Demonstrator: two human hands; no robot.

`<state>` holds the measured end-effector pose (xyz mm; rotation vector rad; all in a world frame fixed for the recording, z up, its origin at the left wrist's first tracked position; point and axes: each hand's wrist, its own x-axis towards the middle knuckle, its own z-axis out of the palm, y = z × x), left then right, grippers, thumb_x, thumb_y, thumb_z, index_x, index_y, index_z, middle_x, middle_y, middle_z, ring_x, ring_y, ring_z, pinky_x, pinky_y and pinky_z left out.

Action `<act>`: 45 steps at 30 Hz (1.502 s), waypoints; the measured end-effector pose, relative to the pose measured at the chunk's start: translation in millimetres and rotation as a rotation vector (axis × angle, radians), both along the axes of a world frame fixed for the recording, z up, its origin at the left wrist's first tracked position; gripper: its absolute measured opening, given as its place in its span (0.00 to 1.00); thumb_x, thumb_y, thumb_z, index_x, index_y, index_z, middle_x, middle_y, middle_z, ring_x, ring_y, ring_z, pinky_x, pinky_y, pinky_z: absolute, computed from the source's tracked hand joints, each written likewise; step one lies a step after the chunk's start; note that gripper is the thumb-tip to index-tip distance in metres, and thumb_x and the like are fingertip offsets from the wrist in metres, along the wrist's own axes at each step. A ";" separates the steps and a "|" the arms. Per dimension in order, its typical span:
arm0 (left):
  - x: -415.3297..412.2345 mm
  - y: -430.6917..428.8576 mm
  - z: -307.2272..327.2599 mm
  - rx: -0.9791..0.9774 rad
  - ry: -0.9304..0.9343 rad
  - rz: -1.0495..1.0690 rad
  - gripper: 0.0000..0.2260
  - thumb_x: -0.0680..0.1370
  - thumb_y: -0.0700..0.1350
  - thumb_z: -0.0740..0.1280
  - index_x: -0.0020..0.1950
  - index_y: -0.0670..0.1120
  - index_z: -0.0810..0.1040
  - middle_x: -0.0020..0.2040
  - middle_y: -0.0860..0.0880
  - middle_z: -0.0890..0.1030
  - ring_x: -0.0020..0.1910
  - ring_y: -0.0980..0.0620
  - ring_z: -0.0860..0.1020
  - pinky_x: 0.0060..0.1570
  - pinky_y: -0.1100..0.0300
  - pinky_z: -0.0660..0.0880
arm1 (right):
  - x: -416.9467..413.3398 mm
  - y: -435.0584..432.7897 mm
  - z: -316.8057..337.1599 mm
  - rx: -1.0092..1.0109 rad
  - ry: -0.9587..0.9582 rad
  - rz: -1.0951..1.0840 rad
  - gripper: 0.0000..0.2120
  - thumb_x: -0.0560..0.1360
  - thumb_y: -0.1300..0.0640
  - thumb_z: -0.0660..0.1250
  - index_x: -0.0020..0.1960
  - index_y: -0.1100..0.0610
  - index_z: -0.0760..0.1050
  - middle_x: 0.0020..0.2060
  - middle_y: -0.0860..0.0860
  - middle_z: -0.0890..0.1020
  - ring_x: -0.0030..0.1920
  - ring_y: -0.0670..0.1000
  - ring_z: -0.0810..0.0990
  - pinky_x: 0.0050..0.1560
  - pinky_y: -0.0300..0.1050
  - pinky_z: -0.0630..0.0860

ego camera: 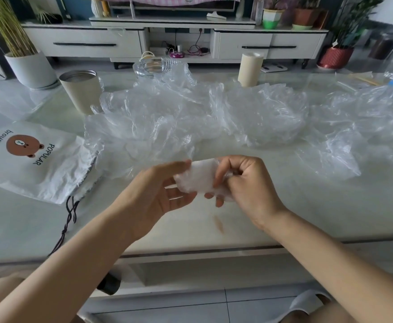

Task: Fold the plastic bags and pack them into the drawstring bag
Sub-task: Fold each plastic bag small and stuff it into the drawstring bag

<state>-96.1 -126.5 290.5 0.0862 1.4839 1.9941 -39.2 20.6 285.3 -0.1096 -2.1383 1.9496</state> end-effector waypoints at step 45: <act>-67.4 -127.0 -40.3 -1.420 0.800 0.208 0.25 0.76 0.54 0.64 0.67 0.42 0.65 0.65 0.38 0.66 0.67 0.38 0.63 0.64 0.44 0.64 | -49.0 -95.4 -4.5 0.032 -0.021 0.349 0.11 0.74 0.66 0.67 0.38 0.51 0.79 0.34 0.45 0.80 0.39 0.44 0.78 0.47 0.39 0.76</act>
